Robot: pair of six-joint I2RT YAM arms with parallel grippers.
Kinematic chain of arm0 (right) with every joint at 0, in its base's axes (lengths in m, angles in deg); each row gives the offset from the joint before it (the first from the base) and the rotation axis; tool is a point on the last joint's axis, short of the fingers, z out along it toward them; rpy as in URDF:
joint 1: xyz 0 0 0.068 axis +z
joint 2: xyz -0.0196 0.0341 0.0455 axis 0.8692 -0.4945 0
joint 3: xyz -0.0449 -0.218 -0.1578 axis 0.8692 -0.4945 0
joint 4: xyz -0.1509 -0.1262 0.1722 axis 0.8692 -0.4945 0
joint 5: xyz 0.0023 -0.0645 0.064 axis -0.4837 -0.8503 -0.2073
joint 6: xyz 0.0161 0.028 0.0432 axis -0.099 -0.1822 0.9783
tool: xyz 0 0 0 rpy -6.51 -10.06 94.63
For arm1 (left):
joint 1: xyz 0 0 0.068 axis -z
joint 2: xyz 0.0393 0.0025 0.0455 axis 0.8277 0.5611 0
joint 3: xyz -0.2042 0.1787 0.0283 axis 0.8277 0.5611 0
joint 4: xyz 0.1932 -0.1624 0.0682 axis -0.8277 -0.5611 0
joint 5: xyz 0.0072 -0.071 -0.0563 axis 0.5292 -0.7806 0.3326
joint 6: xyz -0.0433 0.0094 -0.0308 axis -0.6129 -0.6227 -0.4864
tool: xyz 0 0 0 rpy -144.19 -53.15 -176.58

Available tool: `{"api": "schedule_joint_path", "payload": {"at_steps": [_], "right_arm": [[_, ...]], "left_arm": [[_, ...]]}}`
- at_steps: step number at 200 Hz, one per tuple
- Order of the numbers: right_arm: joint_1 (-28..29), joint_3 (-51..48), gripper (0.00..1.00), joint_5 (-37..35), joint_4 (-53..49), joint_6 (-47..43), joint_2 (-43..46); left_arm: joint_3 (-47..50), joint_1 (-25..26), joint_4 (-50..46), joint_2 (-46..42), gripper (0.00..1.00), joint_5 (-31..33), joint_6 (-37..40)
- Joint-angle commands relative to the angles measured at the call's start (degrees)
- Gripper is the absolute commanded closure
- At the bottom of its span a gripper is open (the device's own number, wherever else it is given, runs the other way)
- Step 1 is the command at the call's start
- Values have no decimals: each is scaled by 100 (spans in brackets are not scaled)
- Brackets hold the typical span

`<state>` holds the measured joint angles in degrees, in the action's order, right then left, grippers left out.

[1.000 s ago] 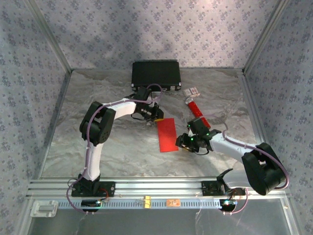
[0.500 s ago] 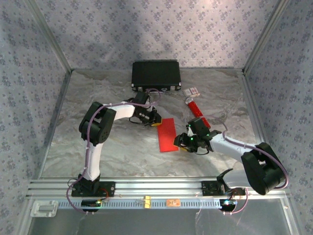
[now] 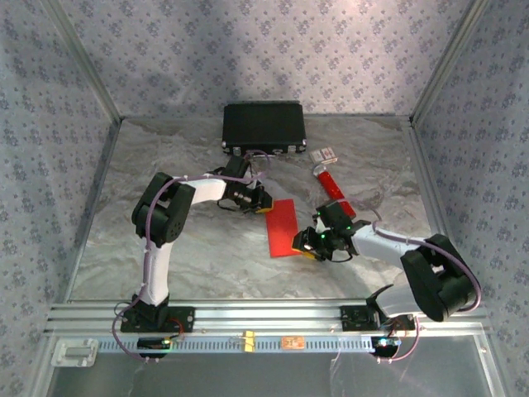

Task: Fold a paper plane with a square sheet of paper (pick it up from the middle)
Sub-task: Fold the triangle a second time at the center of the table.

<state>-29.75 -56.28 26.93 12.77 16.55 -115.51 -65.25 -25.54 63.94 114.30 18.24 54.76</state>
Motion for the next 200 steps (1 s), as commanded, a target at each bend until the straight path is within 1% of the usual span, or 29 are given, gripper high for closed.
{"api": "schedule_joint_path", "payload": {"at_steps": [1, 53, 130, 178, 200], "right_arm": [[1, -13, 54, 64, 33, 132, -122], [6, 40, 55, 229, 512, 329, -149], [-17, 271, 54, 181, 524, 221, -110], [-176, 472, 54, 474, 1038, 58, -461], [-259, 571, 54, 573, 1108, -64, -641]], "left_arm": [[239, 59, -348, 190, 85, 273, 46], [211, 56, -287, 208, 85, 230, -16], [189, 60, -295, 181, 85, 169, -8], [143, 58, -293, 181, 85, 93, 10], [83, 56, -363, 198, 85, 89, 51]]}}
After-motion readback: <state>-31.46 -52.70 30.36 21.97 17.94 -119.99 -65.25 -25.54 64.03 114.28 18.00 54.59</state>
